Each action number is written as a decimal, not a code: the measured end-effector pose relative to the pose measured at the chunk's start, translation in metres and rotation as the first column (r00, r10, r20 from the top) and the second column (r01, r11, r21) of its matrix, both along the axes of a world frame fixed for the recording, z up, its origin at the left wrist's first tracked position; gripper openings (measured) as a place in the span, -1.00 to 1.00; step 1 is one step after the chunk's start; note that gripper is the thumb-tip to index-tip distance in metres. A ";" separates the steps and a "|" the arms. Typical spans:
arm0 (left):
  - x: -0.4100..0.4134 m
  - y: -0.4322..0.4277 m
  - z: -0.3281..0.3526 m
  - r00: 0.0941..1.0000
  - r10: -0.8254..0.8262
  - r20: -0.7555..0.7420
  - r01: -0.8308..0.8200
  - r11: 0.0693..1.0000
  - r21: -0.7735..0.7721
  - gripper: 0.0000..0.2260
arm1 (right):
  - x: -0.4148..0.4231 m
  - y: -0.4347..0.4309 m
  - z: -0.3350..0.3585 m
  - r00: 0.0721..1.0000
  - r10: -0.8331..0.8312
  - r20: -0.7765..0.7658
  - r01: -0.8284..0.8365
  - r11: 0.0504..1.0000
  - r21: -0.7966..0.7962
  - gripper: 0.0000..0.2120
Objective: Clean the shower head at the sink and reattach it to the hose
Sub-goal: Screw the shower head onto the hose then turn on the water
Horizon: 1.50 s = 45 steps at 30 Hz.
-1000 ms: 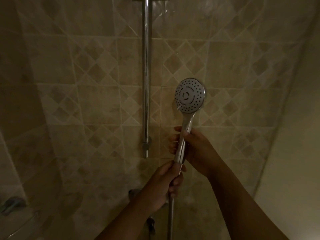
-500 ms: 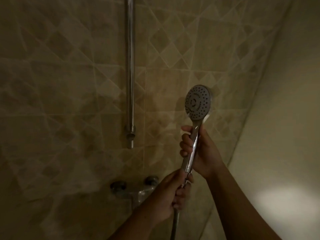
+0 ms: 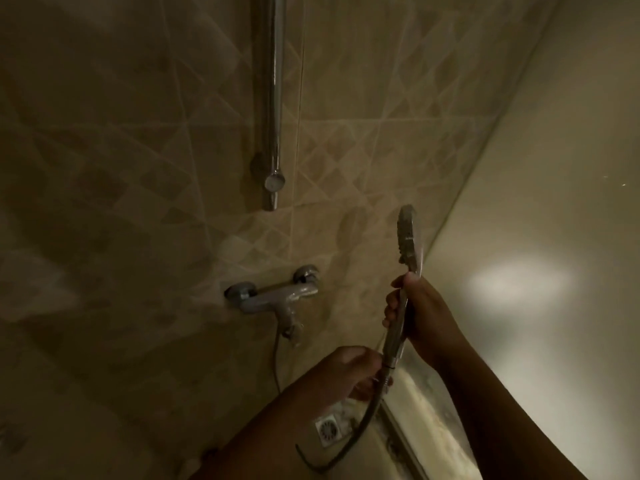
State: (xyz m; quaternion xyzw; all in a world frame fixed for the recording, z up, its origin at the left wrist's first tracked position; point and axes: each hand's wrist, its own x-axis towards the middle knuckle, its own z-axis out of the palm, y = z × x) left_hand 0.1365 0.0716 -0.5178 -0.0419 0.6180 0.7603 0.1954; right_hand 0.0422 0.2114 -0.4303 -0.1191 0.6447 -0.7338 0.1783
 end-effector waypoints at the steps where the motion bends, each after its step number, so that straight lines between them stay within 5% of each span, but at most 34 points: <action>1: 0.003 -0.005 -0.005 1.000 0.019 0.012 -0.018 0.999 -0.044 -0.71 | 0.000 0.003 -0.007 1.000 -0.026 -0.005 0.026 0.999 0.038 -0.69; 4: 0.007 -0.027 -0.022 0.976 0.206 0.064 -0.196 0.971 -0.135 -0.79 | 0.001 0.014 -0.026 0.995 -0.083 -0.060 0.093 0.978 0.187 -0.71; 9: 0.010 -0.055 -0.038 0.740 0.628 0.240 -0.571 0.776 -0.267 -0.83 | -0.004 0.030 -0.061 0.961 -0.259 -0.097 0.276 0.890 0.362 -0.75; 15: -0.026 -0.084 -0.034 0.642 0.703 0.306 -0.737 0.676 -0.009 -0.65 | -0.023 0.059 -0.084 0.950 -0.298 -0.091 0.300 0.796 0.525 -0.78; 22: -0.071 -0.079 -0.044 0.411 0.876 0.253 -0.851 0.468 -0.237 -0.35 | -0.074 0.086 -0.084 0.971 -0.144 -0.191 0.239 0.640 0.730 -0.84; 26: -0.078 -0.080 -0.045 0.414 0.878 0.242 -0.824 0.474 -0.311 -0.58 | -0.099 0.092 -0.082 0.971 -0.087 -0.223 0.230 0.602 0.765 -0.82; 33: -0.084 -0.083 -0.043 0.398 0.871 0.287 -0.812 0.480 -0.332 -0.61 | -0.116 0.104 -0.098 0.974 0.001 -0.225 0.190 0.531 0.826 -0.75; 36: -0.084 -0.090 -0.045 0.478 0.821 0.312 -0.766 0.564 -0.310 -0.45 | -0.121 0.109 -0.102 0.964 -0.009 -0.264 0.229 0.525 0.820 -0.76; 45: -0.086 -0.101 -0.049 0.559 0.768 0.313 -0.706 0.638 -0.307 -0.56 | -0.131 0.120 -0.110 0.963 0.006 -0.269 0.222 0.545 0.808 -0.73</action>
